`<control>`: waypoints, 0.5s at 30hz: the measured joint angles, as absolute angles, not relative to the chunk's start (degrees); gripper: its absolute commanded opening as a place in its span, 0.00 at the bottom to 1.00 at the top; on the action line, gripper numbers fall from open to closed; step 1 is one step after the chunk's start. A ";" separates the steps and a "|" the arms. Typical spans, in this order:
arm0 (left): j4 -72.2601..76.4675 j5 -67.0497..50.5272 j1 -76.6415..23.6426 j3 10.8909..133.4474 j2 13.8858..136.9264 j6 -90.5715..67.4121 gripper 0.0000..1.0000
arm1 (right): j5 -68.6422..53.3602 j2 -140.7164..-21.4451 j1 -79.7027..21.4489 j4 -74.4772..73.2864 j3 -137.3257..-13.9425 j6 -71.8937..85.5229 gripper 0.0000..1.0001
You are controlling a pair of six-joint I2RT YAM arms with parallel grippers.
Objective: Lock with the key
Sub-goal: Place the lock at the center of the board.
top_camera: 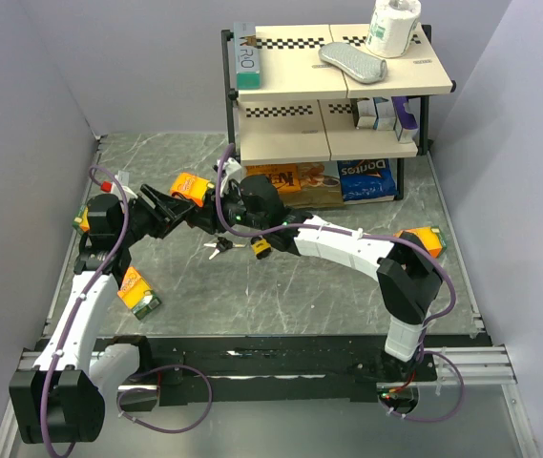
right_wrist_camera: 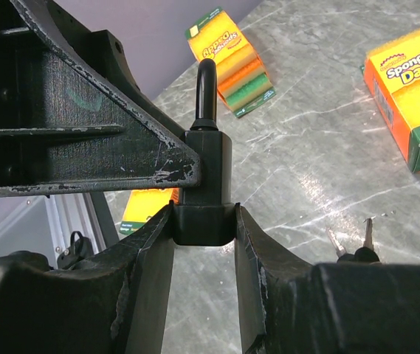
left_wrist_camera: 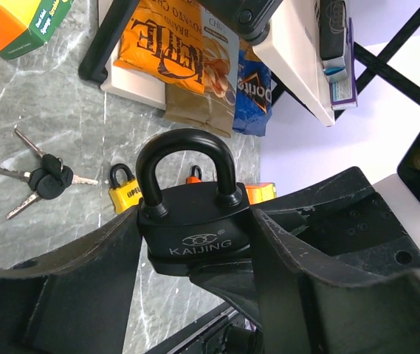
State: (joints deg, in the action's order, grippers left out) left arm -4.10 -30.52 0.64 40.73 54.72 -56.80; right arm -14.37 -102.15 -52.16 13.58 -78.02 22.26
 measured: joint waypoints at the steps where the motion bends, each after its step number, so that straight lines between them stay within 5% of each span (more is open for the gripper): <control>1: -4.12 -30.48 0.64 40.73 54.72 -56.77 0.60 | -14.37 -102.15 -52.16 13.58 -78.02 22.28 0.00; 3: -4.14 -30.30 0.64 40.73 54.74 -56.73 0.47 | -14.35 -102.15 -52.16 13.56 -78.02 22.31 0.00; 4: -4.12 -30.30 0.62 40.73 54.76 -56.71 0.32 | -14.33 -102.17 -52.16 13.47 -78.04 22.31 0.00; 8: -4.40 -30.09 0.38 40.73 54.76 -56.49 0.04 | -14.35 -102.17 -52.21 12.62 -78.28 22.44 0.13; 11: -5.06 -30.06 0.34 40.80 54.76 -56.21 0.01 | -14.50 -102.17 -52.21 11.97 -78.39 22.35 0.09; 15: -5.65 -30.15 0.27 40.84 54.78 -55.61 0.20 | -14.74 -102.17 -52.21 11.46 -78.39 22.04 0.00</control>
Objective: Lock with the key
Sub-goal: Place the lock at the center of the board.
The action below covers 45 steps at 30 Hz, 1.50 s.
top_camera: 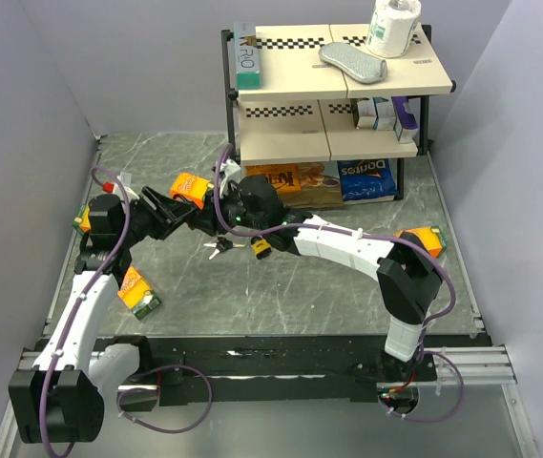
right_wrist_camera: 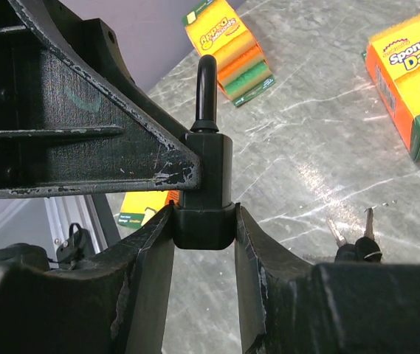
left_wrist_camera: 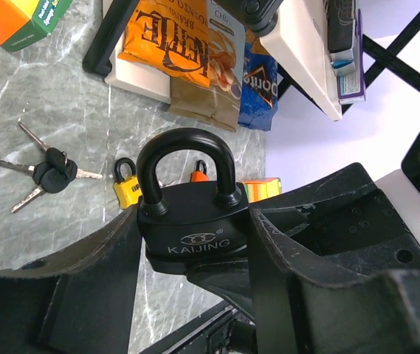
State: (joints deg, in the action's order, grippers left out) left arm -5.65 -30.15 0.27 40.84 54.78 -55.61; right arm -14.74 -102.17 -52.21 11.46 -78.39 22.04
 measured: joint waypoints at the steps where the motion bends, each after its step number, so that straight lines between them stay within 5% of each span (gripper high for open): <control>1: -5.63 -30.24 0.27 40.84 54.85 -55.61 0.17 | -14.76 -102.17 -52.21 11.46 -78.39 22.00 0.06; 3: -5.50 -30.52 0.27 40.84 55.05 -55.61 0.04 | -14.79 -102.17 -52.21 11.35 -78.39 21.80 0.29; 4: -5.50 -30.59 0.27 40.84 55.18 -55.61 0.01 | -14.83 -102.17 -52.18 11.29 -78.39 21.80 0.54; 5: -5.50 -30.68 0.27 40.86 55.31 -55.64 0.01 | -14.90 -102.17 -52.14 11.20 -78.39 21.80 0.61; 7: -5.96 -30.22 0.21 40.88 55.53 -54.87 0.01 | -15.79 -102.17 -52.10 11.42 -78.41 21.87 0.74; 15: -16.64 -25.67 0.38 43.68 60.20 -47.55 0.01 | -20.38 -101.12 -50.04 12.38 -78.13 20.84 0.94; 29: -32.73 -17.91 -1.34 57.34 82.67 -24.64 0.01 | -29.45 -88.49 -39.62 4.95 -61.23 9.21 0.99; 45: -34.15 -14.48 -6.26 68.45 102.76 -16.01 0.04 | -31.14 -84.64 -36.18 4.49 -58.04 7.38 0.99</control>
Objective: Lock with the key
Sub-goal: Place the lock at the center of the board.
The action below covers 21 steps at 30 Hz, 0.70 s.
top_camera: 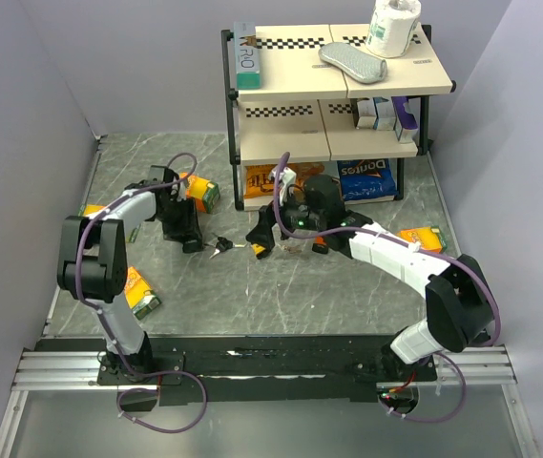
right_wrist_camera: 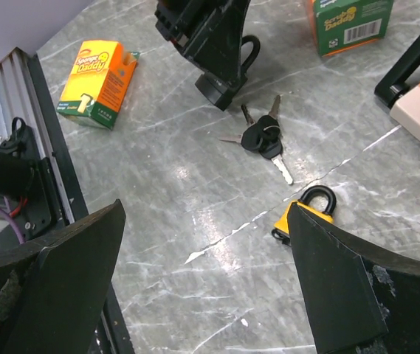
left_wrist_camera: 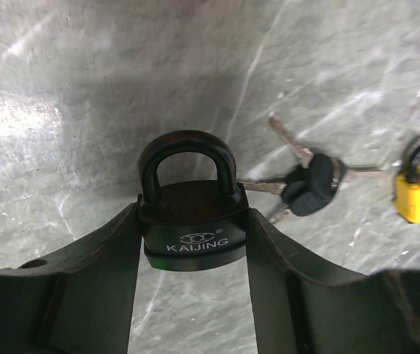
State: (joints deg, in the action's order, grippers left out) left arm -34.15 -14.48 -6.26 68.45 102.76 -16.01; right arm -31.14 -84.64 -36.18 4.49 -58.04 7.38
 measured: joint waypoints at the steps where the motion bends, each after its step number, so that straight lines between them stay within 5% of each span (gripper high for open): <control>1: -34.35 -14.31 -6.31 68.45 103.11 -15.75 0.05 | -31.18 -84.64 -36.01 4.47 -58.06 7.40 0.99; 4: -35.40 -14.04 -6.52 68.45 103.90 -15.66 0.11 | -31.42 -84.64 -35.55 4.23 -58.06 7.57 0.99; 16: -37.04 -13.06 -6.81 68.45 103.88 -14.61 0.82 | -34.02 -84.66 -35.07 4.16 -58.17 7.79 0.99; 17: -37.26 -13.02 -6.81 68.45 103.61 -14.50 0.94 | -34.06 -84.66 -35.07 4.16 -58.17 7.79 0.99; 21: -37.63 -13.30 -6.83 68.47 100.84 -14.11 0.99 | -34.06 -84.66 -35.07 4.12 -58.26 7.77 0.99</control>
